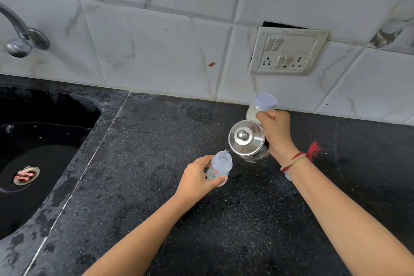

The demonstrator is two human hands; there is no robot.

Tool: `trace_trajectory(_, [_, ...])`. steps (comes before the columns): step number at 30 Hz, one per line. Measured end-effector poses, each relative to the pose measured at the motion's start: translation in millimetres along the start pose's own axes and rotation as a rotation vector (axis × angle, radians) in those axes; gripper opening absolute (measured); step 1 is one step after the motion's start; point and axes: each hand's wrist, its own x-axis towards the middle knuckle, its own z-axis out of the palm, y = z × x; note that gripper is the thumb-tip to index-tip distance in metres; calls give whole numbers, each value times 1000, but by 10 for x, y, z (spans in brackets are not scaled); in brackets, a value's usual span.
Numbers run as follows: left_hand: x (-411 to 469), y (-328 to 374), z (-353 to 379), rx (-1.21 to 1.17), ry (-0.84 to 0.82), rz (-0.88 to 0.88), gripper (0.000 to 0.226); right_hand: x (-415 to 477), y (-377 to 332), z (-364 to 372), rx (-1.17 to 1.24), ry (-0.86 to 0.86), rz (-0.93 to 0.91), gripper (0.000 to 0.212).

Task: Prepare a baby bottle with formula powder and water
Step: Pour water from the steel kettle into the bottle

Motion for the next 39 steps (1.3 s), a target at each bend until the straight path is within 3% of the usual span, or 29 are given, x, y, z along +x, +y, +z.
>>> trace_trajectory(11, [-10, 11, -6, -19, -3, 1, 56, 91, 515, -39, 538, 10, 696, 3])
trace_trajectory(13, [-8, 18, -17, -21, -12, 7, 55, 139, 565, 28, 630, -20, 763, 8])
trace_trajectory(17, [6, -8, -25, -23, -26, -1, 54, 365, 537, 274, 741, -1, 781, 17])
trace_trajectory(22, [15, -30, -11, -16, -26, -6, 54, 733, 581, 683, 620, 118, 767, 11])
trace_trajectory(28, [24, -77, 27, -25, -27, -18, 53, 1087, 564, 1091, 605, 193, 749, 33])
trace_trajectory(39, [16, -67, 14, -35, -38, -28, 53, 1399, 852, 1406, 538, 257, 766, 30])
